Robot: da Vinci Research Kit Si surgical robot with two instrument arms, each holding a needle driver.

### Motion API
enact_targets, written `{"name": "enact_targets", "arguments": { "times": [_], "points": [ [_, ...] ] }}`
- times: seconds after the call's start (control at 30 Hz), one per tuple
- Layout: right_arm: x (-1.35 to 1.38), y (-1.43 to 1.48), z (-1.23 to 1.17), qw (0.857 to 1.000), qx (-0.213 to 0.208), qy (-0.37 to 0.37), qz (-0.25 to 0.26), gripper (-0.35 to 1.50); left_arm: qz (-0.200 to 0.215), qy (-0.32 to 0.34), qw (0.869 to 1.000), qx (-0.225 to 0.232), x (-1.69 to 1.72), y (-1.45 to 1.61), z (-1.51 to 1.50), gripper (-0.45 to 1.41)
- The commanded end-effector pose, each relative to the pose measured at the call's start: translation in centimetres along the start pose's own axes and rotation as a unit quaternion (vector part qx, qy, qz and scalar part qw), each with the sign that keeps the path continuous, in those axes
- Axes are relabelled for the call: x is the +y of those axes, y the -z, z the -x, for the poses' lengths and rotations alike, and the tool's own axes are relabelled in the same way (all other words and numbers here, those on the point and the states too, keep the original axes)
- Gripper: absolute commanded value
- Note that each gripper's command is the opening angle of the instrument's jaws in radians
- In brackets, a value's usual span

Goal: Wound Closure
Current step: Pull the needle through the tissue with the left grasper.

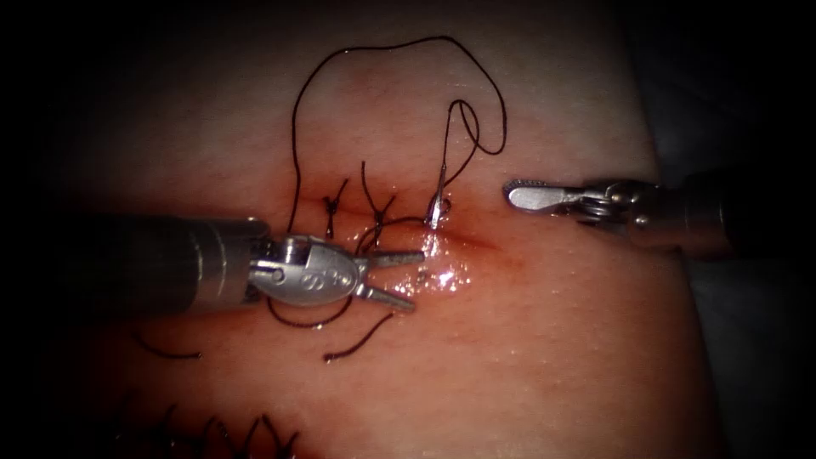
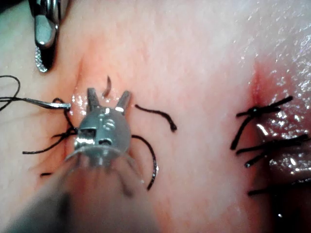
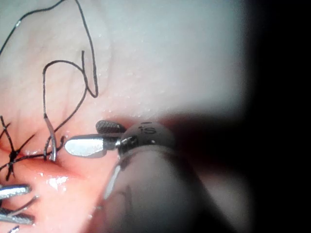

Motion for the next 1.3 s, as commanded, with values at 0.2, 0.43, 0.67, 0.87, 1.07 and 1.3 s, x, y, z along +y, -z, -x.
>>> {"name": "enact_targets", "arguments": {
  "times": [0.2, 0.43, 0.67, 0.87, 1.07, 1.3],
  "points": [
    [0.18, -0.08, 0.19, 1.0, 0.0, 0.009, 0.001, 0.74, 0.02, 0.0, 1.0, 0.016, -0.08, -0.14, 0.13, -0.26],
    [0.26, -0.13, 0.3, 1.0, 0.002, 0.007, 0.003, 0.66, 0.075, 0.073, 0.993, 0.06, -0.18, -0.23, 0.26, -0.45],
    [0.28, -0.13, 0.35, 1.0, 0.003, 0.0, 0.003, 0.61, 0.149, 0.237, 0.956, 0.087, -0.17, -0.22, 0.23, -0.45],
    [0.32, -0.13, 0.41, 1.0, 0.004, -0.005, 0.001, 0.57, 0.207, 0.47, 0.857, 0.042, -0.25, -0.16, 0.14, -0.45],
    [0.33, -0.12, 0.42, 1.0, 0.004, -0.007, 0.001, 0.47, 0.226, 0.532, 0.814, 0.043, -0.34, 0.01, -0.03, -0.45],
    [0.33, -0.15, 0.44, 1.0, 0.005, -0.009, 0.002, 0.44, 0.258, 0.589, 0.765, 0.038, -0.34, 0.17, -0.38, -0.45]
  ]
}}
